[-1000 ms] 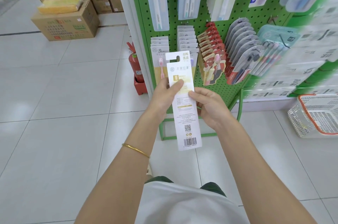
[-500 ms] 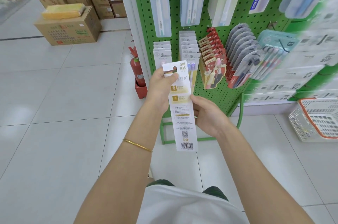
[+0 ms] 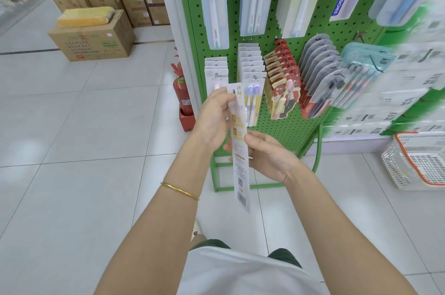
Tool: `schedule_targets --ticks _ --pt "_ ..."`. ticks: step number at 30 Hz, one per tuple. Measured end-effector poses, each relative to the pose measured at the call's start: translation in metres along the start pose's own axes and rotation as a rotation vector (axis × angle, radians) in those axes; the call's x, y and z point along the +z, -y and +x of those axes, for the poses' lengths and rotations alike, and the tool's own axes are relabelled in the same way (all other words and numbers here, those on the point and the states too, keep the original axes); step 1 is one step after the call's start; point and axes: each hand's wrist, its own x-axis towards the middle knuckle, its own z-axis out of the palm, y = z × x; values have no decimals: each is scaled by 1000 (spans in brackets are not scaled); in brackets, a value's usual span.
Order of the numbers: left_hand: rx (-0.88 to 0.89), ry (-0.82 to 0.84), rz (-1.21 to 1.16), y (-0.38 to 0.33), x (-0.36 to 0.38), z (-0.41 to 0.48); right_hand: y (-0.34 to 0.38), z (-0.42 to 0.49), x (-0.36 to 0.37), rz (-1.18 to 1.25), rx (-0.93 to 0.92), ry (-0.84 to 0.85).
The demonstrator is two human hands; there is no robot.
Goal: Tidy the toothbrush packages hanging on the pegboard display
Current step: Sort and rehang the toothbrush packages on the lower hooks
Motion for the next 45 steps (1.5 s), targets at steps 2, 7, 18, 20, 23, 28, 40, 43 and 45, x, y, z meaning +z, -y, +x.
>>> schedule_targets --ticks 2,7,18,20,23,28,40,43,45 --pt "-1 -60 58 3 -3 1 -3 5 2 -26 -34 -98" --pt "5 -91 116 3 -15 7 -2 24 16 -400 -91 -439" --pt "62 -50 396 -23 -47 48 -2 85 49 -843 -241 -693" --pt "50 -32 401 -25 -51 55 -3 94 50 -846 -259 -720" --pt "39 0 410 -22 -56 62 -8 100 52 -851 -289 -781" --pt "38 6 448 -14 -62 70 -15 111 56 -847 -273 -860" --pt "138 -111 587 -16 -71 95 0 146 47 -976 -58 -962" --pt "133 -141 621 -12 -73 102 -3 151 42 -1004 -48 -955" --pt "126 -152 627 -10 -74 106 -5 154 39 -1006 -49 -940"
